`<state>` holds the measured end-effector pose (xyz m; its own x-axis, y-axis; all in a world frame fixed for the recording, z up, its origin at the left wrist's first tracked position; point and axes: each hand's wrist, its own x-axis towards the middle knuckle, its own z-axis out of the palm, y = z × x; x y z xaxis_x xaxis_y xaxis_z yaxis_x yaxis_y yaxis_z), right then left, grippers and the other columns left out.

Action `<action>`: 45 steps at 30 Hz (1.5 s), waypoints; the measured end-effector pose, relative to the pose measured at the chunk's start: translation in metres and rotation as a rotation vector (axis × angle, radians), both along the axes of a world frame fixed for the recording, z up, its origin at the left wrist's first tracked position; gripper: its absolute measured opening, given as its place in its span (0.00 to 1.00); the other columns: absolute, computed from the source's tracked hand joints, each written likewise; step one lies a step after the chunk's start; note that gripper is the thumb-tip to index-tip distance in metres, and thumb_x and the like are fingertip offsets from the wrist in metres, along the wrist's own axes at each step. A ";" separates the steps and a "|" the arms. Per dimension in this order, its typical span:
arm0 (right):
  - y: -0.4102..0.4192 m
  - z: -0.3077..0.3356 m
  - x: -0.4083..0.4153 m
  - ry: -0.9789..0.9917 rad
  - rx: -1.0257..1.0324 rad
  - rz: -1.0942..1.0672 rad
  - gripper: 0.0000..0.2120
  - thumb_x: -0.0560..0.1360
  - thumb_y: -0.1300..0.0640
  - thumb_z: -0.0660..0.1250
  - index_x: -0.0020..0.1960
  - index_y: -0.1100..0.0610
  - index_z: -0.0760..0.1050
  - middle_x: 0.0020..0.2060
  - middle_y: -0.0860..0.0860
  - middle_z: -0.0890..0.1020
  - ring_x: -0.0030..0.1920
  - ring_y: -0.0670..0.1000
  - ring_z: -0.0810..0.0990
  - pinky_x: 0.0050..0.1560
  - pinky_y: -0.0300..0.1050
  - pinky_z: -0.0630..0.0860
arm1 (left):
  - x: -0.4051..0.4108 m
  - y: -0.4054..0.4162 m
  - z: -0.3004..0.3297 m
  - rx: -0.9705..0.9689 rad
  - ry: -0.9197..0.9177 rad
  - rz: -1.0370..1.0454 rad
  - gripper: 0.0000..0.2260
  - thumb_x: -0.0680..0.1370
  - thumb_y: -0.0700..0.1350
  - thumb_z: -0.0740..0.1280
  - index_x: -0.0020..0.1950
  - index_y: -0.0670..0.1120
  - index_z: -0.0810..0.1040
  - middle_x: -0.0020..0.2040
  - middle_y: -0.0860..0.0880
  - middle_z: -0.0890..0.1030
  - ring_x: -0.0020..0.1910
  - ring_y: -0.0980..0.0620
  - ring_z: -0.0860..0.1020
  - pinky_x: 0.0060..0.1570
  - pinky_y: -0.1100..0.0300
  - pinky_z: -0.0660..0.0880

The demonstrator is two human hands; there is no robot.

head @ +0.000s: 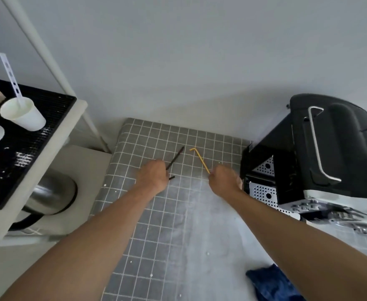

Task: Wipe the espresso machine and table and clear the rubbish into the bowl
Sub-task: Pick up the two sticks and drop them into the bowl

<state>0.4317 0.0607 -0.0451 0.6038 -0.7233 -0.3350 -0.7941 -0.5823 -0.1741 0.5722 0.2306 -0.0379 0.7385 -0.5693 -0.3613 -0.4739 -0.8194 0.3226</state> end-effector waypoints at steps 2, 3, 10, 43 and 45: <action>0.005 0.001 -0.004 0.001 0.014 -0.001 0.09 0.80 0.53 0.64 0.48 0.56 0.81 0.43 0.53 0.81 0.43 0.57 0.81 0.37 0.46 0.77 | -0.006 0.005 0.001 -0.009 0.033 0.038 0.10 0.83 0.49 0.66 0.47 0.45 0.79 0.41 0.48 0.81 0.37 0.49 0.80 0.33 0.56 0.71; 0.007 0.001 -0.007 -0.003 0.033 -0.005 0.08 0.80 0.53 0.64 0.47 0.56 0.80 0.42 0.53 0.81 0.41 0.56 0.81 0.37 0.47 0.79 | -0.010 0.009 -0.001 -0.022 0.049 0.060 0.11 0.83 0.49 0.66 0.44 0.45 0.79 0.39 0.48 0.81 0.35 0.49 0.80 0.32 0.55 0.71; 0.028 0.011 -0.029 0.013 0.164 0.034 0.12 0.77 0.52 0.65 0.37 0.52 0.69 0.39 0.51 0.77 0.40 0.55 0.79 0.37 0.45 0.74 | -0.051 0.047 0.001 -0.225 0.153 0.253 0.16 0.81 0.44 0.69 0.34 0.40 0.78 0.26 0.48 0.76 0.23 0.52 0.74 0.22 0.62 0.67; 0.067 0.064 -0.631 -0.332 0.231 -0.341 0.09 0.73 0.63 0.64 0.50 0.57 0.81 0.47 0.56 0.83 0.50 0.58 0.80 0.50 0.45 0.72 | -0.590 0.025 0.066 -0.292 0.344 -0.029 0.06 0.77 0.38 0.69 0.43 0.49 0.78 0.37 0.45 0.85 0.35 0.48 0.85 0.39 0.48 0.84; 0.063 0.054 -0.665 -0.298 0.225 -0.412 0.06 0.71 0.64 0.63 0.40 0.55 0.77 0.38 0.53 0.80 0.43 0.58 0.77 0.43 0.45 0.69 | -0.616 0.006 0.056 -0.283 0.352 -0.108 0.06 0.77 0.40 0.70 0.42 0.49 0.78 0.35 0.47 0.85 0.34 0.48 0.85 0.37 0.47 0.84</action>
<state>-0.2331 0.1235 0.0091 0.3782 -0.8500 -0.3666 -0.8458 -0.1563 -0.5101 -0.0440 0.2368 0.0179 0.5298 -0.7485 -0.3987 -0.3737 -0.6281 0.6826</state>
